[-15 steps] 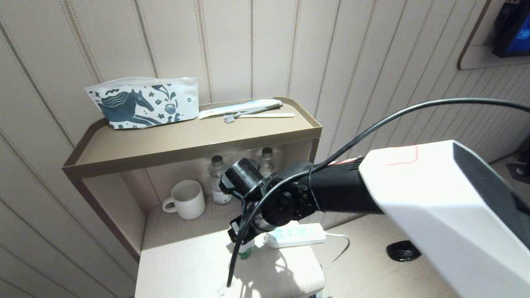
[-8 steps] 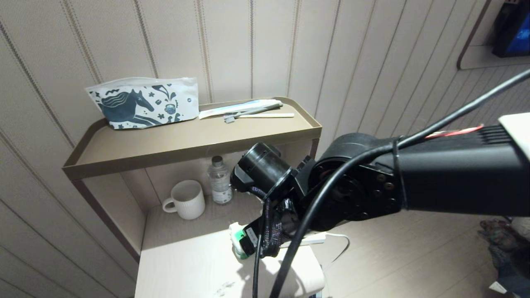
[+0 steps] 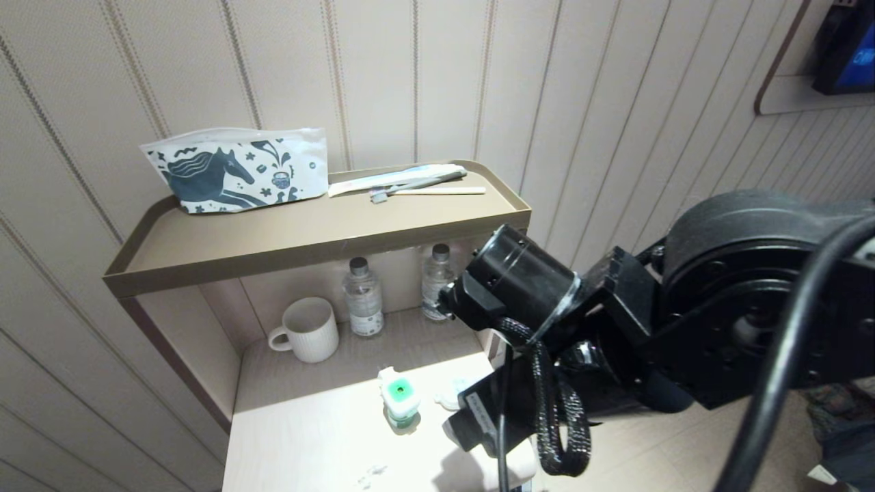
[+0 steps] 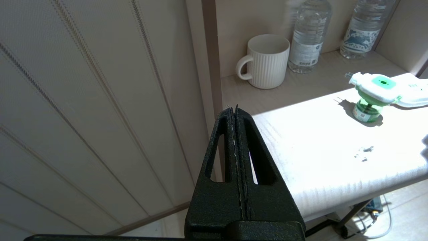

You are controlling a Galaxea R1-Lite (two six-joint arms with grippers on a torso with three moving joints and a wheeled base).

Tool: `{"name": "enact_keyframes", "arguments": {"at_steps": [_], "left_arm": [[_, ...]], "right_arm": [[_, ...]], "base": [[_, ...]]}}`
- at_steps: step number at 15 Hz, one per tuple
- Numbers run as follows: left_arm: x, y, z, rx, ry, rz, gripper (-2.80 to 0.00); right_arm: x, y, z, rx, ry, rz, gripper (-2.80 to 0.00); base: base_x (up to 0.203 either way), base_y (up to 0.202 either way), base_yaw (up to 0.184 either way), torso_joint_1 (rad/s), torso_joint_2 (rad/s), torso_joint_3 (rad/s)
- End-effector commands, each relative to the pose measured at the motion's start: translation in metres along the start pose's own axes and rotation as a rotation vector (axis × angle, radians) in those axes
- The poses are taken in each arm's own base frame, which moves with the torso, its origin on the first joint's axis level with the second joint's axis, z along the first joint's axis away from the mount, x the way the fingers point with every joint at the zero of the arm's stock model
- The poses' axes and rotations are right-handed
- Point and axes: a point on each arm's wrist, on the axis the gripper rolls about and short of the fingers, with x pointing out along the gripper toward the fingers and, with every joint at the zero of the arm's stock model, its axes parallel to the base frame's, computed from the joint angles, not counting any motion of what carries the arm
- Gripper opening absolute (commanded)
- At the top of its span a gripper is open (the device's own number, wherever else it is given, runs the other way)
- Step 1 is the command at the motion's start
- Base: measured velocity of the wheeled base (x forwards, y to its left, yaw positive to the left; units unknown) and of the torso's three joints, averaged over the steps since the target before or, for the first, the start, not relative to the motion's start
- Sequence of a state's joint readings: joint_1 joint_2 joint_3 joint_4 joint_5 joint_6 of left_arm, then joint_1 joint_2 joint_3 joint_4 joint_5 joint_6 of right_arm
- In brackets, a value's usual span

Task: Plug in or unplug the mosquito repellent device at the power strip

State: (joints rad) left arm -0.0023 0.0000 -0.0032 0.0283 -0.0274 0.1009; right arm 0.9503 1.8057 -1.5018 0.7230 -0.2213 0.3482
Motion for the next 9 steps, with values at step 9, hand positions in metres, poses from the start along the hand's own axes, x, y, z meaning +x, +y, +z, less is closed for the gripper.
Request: {"name": "enact_keyframes", "arguments": {"at_steps": [9], "left_arm": [[0.000, 0.000, 0.000, 0.000, 0.002, -0.001, -2.80]], "right_arm": [[-0.107, -0.132, -0.141, 0.524, -0.179, -0.377, 0.00]], "base": [[0.000, 0.000, 0.000, 0.000, 0.00, 0.000]]}}
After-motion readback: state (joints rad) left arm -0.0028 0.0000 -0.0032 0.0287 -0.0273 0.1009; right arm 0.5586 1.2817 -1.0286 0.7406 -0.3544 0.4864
